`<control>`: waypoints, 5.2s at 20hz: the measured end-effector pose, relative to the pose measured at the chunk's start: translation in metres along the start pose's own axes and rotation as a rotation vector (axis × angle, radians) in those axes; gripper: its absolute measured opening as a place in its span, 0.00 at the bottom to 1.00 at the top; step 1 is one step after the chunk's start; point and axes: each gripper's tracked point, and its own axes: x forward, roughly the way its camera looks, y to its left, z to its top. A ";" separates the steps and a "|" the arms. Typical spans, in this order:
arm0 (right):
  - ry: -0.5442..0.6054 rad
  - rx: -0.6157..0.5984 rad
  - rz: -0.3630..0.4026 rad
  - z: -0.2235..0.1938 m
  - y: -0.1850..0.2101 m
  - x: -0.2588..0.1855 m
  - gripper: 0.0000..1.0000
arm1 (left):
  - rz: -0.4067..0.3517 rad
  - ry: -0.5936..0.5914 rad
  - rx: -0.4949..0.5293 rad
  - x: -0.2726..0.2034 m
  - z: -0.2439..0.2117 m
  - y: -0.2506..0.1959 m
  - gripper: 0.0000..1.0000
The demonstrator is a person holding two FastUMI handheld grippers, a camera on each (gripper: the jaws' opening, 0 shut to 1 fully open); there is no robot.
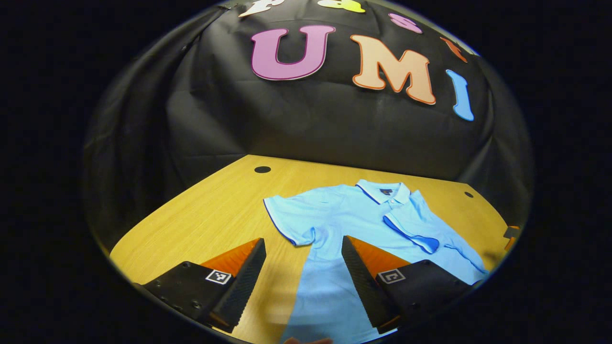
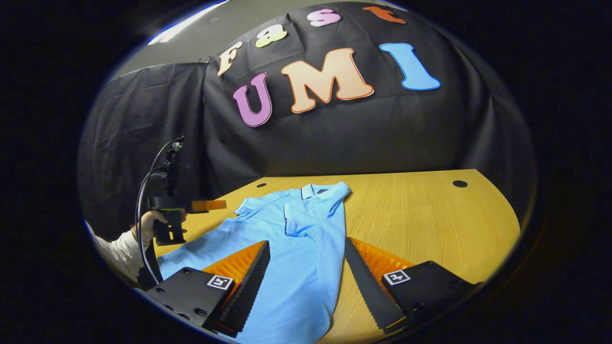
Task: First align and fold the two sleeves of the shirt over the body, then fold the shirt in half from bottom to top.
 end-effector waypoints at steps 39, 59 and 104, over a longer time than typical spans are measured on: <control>-0.019 -0.023 -0.106 -0.016 -0.030 -0.007 0.98 | -0.211 0.242 0.095 0.118 -0.022 0.004 0.01; -0.013 -0.017 -0.058 -0.017 -0.018 -0.006 0.98 | -0.673 0.086 0.389 0.024 0.014 -0.264 0.01; 0.204 -0.195 -0.011 -0.138 0.043 -0.097 0.98 | -0.366 0.133 0.215 -0.211 -0.175 -0.049 0.98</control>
